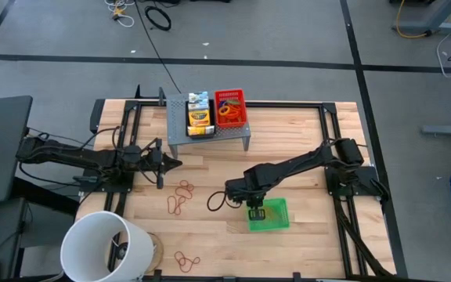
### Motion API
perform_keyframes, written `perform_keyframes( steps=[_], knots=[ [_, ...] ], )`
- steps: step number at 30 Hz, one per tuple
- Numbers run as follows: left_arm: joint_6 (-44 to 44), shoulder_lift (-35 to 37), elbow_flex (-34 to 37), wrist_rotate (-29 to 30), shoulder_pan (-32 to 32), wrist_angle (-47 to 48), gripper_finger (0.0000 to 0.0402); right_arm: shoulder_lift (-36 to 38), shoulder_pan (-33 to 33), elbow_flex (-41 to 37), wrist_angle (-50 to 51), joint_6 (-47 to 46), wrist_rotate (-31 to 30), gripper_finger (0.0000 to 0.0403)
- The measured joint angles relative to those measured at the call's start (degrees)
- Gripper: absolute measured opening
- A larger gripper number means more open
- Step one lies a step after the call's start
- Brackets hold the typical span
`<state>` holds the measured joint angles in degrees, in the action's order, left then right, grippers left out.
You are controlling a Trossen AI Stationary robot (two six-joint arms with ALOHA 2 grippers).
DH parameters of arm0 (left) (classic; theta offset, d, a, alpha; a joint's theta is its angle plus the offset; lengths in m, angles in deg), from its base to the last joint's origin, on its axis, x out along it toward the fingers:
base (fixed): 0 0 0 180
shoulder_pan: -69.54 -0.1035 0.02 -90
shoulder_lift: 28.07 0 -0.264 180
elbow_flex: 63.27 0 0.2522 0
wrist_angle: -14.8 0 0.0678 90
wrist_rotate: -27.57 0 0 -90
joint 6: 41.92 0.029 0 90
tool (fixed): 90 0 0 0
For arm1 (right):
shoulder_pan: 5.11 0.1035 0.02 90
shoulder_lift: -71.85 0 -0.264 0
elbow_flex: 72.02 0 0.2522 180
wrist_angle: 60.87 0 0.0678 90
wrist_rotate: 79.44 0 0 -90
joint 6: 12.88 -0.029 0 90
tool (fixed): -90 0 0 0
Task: Pick & Place Office Desk Supplies
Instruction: Put the yellow rubber band into the green bin
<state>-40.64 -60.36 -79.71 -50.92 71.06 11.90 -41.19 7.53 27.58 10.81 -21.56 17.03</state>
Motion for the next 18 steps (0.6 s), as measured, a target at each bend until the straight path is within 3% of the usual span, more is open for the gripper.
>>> perform_keyframes(
  steps=[8,13,18],
  knots=[
    [0.0,0.0,0.0,0.0,0.0,0.0,0.0014,2.1,1.7,0.0,-0.3,1.1,-3.7,0.0073],
    [0.0,0.0,0.0,0.0,0.0,0.0,0.0014,2.3,3.0,0.0,-0.9,3.4,-6.9,0.0123],
    [0.0,0.0,0.0,0.0,0.0,0.0,0.0014,2.3,4.1,0.0,-1.7,5.1,-13.8,0.0175]
  ],
)
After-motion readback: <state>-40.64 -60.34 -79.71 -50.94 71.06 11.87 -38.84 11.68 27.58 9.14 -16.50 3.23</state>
